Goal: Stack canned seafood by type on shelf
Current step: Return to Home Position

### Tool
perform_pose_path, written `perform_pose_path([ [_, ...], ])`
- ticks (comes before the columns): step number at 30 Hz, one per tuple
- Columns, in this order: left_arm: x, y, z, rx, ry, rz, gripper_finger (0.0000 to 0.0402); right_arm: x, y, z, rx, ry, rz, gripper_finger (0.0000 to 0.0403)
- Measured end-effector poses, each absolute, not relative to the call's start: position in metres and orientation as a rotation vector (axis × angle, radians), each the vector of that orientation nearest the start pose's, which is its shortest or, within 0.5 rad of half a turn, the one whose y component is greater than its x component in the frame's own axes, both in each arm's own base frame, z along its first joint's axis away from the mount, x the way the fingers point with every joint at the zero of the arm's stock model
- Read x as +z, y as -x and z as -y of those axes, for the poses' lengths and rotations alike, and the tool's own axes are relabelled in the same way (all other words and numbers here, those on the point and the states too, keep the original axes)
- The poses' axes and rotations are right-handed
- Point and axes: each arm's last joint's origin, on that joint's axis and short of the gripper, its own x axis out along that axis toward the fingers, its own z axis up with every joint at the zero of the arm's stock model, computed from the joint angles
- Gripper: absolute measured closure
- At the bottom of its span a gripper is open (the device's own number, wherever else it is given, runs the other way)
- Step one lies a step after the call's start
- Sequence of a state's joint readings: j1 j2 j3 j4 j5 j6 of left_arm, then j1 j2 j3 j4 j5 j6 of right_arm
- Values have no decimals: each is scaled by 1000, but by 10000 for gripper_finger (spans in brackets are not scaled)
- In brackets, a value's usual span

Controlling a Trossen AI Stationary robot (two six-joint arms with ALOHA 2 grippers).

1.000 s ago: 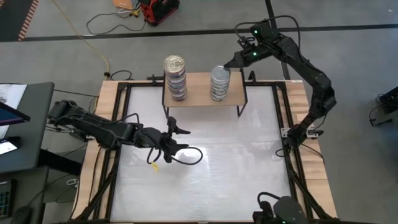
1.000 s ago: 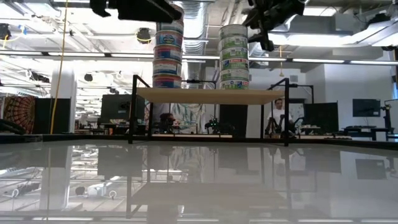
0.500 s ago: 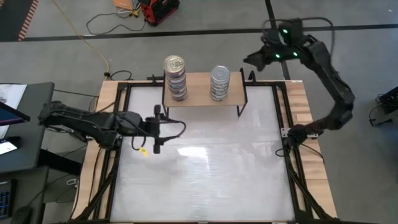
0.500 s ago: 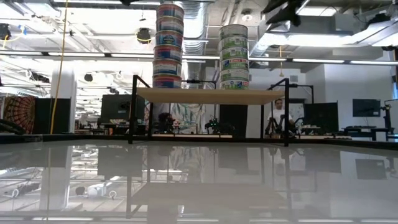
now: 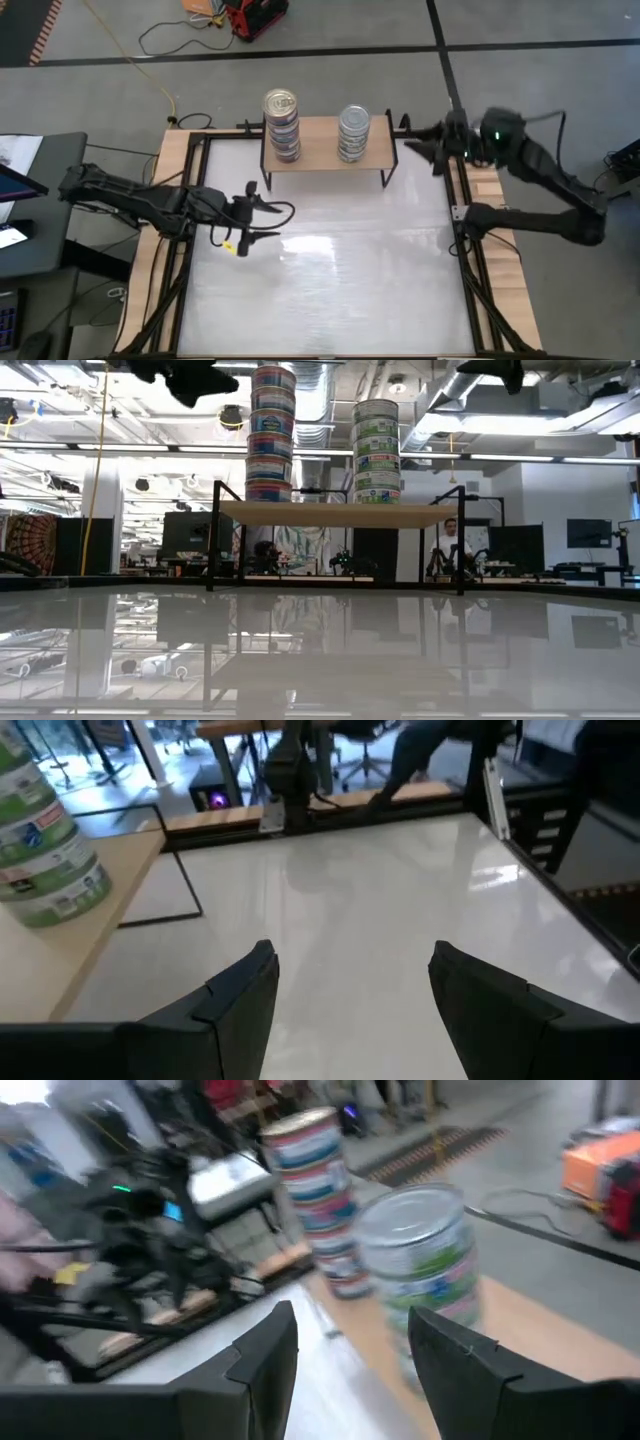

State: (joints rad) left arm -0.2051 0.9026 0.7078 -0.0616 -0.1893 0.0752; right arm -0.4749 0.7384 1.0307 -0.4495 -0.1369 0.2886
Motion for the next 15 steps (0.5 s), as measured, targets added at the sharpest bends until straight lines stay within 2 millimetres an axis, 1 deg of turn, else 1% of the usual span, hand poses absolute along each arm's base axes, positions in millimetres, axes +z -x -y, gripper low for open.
perform_pose_path([
  [4,283,-183,28,2,-85,-190,152,356,-125,43,-324,-336,-60,186],
  [8,279,-157,14,65,-11,-73,152,326,-127,32,-310,-315,-29,186],
  [12,269,-135,8,89,68,-21,152,312,-120,20,-290,-268,42,186],
  [15,260,-125,7,91,107,2,152,301,-114,13,-295,-234,88,186],
])
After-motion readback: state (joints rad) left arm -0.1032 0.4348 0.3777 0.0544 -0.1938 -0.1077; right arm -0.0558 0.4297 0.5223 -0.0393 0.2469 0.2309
